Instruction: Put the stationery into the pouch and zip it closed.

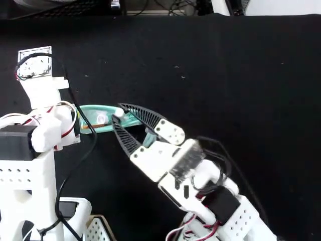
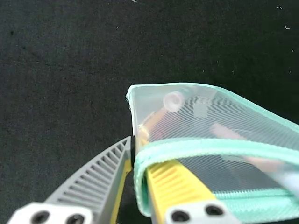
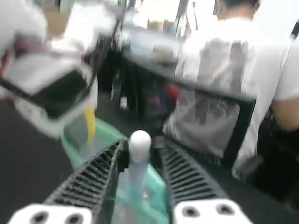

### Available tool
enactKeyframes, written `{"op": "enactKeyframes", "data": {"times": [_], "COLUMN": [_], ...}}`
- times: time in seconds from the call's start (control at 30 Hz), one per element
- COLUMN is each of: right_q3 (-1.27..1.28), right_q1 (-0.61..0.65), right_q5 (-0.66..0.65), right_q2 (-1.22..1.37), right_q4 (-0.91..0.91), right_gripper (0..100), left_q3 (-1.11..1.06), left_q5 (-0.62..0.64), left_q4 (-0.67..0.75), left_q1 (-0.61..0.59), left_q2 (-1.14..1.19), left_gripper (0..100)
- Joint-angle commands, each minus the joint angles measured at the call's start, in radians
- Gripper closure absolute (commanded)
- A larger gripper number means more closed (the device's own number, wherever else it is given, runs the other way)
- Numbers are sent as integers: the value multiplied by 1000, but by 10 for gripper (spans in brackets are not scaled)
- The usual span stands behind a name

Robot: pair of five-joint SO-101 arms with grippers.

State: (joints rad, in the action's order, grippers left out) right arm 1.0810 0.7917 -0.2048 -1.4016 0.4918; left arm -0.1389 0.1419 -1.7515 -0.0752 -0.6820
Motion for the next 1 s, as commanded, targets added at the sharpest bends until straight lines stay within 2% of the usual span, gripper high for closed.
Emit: {"op": "enactKeyframes", "data": {"times": [0.0,0.13,0.23,0.33,0.47,0.8,0.97], "right_q3": [-275,-584,-674,-561,-361,-62,128], "right_q1": [0,-77,-198,-290,-293,-302,-419], "right_q5": [11,18,18,18,15,-2,-57], "right_q2": [7,71,120,163,156,33,-67], "right_q4": [272,514,641,654,608,482,439], "right_gripper": [789,791,791,790,787,786,786], "left_q3": [-4,-4,-4,-4,-4,-4,-2], "left_q5": [0,0,0,0,0,-2,-8], "left_q4": [-6,-6,-6,-6,-6,-6,-2], "left_q1": [-2,-2,-7,-4,-2,-2,-2], "left_q2": [6,6,6,6,6,6,15], "left_gripper": [970,970,970,970,970,969,969]}}
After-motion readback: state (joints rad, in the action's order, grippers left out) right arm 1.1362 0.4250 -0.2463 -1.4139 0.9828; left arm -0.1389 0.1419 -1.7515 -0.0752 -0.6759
